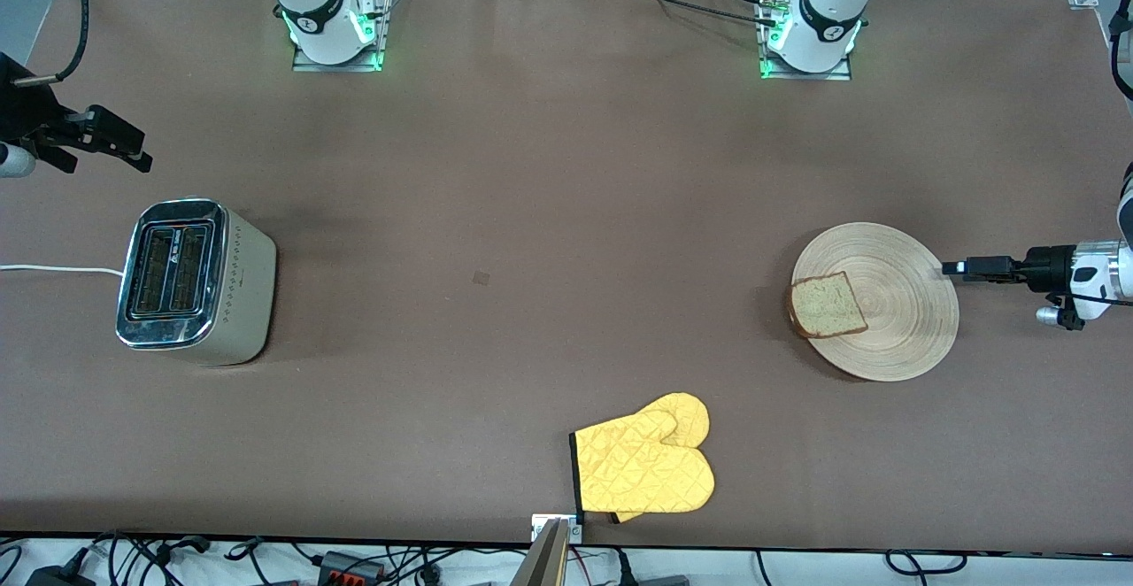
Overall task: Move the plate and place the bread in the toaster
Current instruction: 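Reach the left gripper toward the rim of the wooden plate, then grip the plate rim with the left gripper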
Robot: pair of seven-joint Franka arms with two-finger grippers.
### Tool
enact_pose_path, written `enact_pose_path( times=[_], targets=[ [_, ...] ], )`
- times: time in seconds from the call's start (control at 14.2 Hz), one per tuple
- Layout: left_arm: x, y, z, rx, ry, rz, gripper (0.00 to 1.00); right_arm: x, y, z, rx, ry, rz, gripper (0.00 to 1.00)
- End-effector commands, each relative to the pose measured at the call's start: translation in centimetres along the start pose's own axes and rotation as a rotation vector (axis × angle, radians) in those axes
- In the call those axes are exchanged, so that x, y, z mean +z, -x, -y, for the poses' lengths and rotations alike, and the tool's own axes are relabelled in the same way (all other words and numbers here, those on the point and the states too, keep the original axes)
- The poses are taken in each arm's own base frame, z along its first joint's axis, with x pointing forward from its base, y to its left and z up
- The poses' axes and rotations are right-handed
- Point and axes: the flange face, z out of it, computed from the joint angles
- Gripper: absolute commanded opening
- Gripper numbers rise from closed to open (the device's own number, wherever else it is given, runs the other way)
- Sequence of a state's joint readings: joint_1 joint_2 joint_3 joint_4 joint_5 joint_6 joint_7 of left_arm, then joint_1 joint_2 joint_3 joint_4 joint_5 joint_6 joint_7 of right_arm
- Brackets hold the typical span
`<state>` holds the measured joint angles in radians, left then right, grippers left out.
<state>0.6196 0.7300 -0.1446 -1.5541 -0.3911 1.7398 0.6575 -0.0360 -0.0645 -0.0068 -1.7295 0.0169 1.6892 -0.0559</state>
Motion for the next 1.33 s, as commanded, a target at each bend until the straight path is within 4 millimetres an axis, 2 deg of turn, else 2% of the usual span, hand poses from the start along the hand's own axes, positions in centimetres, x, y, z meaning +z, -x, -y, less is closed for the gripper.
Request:
enact_pose_path(
  times=[0.0,0.21,0.42,0.56,0.63,0.7,0.91,0.98,1.12,1.19,1.26],
  targets=[
    [0.7,-0.7,0.5,0.020,0.047,-0.023,0.90,-0.2,0.4,0.2,-0.011,0.014,-0.015,1.00],
    [2.4,-0.8,1.4,0.048,0.084,-0.021,0.77,-0.4,0.2,0.1,-0.018,0.014,-0.030,1.00],
    [3.0,-1.0,1.8,0.054,0.090,-0.032,0.69,-0.3,0.2,0.1,-0.016,0.014,-0.027,1.00],
    [2.9,-1.0,1.9,0.053,0.088,-0.035,0.71,-0.1,0.3,0.1,-0.021,0.014,-0.016,1.00],
    [3.0,-1.0,1.9,0.053,0.089,-0.032,0.76,-0.2,0.4,0.1,-0.024,0.014,-0.016,1.00],
    [3.0,-0.9,2.1,0.051,0.090,-0.034,0.74,-0.2,0.4,-0.1,-0.021,0.014,-0.015,1.00],
    [3.0,-1.1,1.8,0.045,0.106,-0.047,0.39,-0.3,0.4,0.0,-0.022,0.015,-0.019,1.00],
    [3.1,-1.3,1.4,0.048,0.106,-0.044,0.33,-0.4,0.4,0.0,-0.022,0.014,-0.022,1.00],
    [3.0,-1.3,1.2,0.050,0.122,-0.053,0.08,-0.5,0.4,0.0,-0.022,0.016,-0.027,1.00],
    [3.1,-1.5,0.9,0.045,0.130,-0.053,0.02,-0.5,0.4,0.1,-0.025,0.016,-0.028,1.00],
    [3.4,-1.8,0.5,0.043,0.142,-0.055,0.01,-0.4,0.3,0.1,-0.024,0.016,-0.028,1.00]
  ],
)
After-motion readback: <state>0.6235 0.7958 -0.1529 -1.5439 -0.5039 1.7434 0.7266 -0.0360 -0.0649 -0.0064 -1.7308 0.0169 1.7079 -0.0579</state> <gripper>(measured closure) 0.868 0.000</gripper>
